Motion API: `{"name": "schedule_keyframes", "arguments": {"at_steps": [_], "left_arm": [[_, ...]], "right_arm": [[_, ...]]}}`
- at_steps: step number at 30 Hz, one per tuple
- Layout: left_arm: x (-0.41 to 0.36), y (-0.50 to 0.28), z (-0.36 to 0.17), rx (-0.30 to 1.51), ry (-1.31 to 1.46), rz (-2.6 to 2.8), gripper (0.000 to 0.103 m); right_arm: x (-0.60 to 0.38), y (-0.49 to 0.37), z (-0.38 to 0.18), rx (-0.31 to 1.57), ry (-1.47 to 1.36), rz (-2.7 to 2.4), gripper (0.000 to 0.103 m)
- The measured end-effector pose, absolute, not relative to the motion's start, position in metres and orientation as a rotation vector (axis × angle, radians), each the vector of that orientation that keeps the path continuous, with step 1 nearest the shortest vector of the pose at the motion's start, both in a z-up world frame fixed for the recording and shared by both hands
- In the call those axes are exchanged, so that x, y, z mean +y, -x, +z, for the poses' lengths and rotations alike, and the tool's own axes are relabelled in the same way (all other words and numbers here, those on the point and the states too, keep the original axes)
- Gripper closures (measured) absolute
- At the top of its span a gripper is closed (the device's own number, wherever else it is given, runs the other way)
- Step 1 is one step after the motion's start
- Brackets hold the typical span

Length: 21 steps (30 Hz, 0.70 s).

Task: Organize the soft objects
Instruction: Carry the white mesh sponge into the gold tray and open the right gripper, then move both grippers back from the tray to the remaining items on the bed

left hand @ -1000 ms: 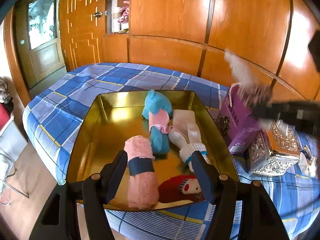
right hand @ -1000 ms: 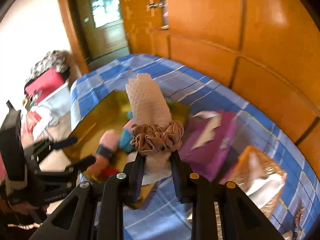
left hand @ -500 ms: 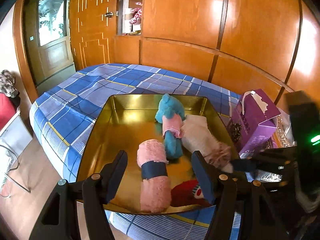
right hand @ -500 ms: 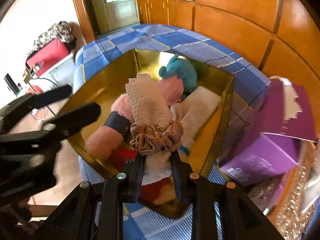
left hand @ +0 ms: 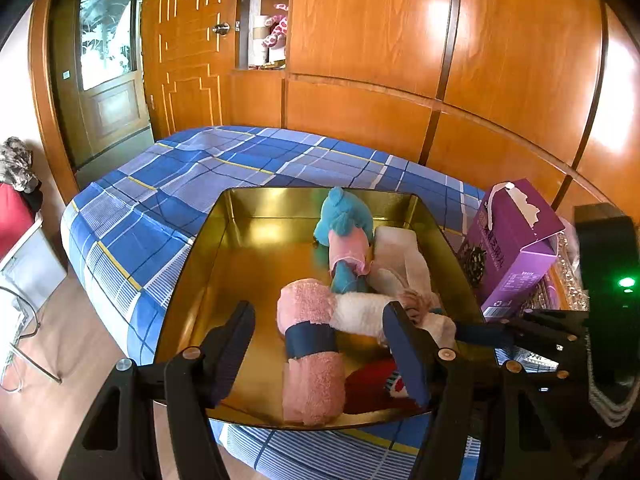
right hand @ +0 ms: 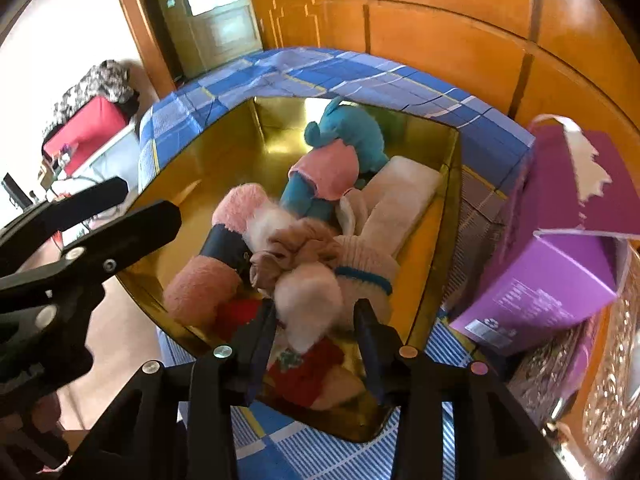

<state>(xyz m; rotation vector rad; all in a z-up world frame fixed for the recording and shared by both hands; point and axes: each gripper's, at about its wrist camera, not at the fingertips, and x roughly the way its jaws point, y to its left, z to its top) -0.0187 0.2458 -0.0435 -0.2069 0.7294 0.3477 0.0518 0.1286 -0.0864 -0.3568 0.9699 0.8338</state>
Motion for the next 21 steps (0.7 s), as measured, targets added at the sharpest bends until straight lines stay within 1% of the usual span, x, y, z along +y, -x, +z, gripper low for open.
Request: {"name": "schedule_keyframes", "arguments": {"at_steps": [21], "left_arm": [[0.226, 0.024, -0.029, 0.689, 0.161, 0.308, 0.036]], "right_arm": [[0.038, -0.026, -0.032, 0.786, 0.179, 0.715, 0.062]]}}
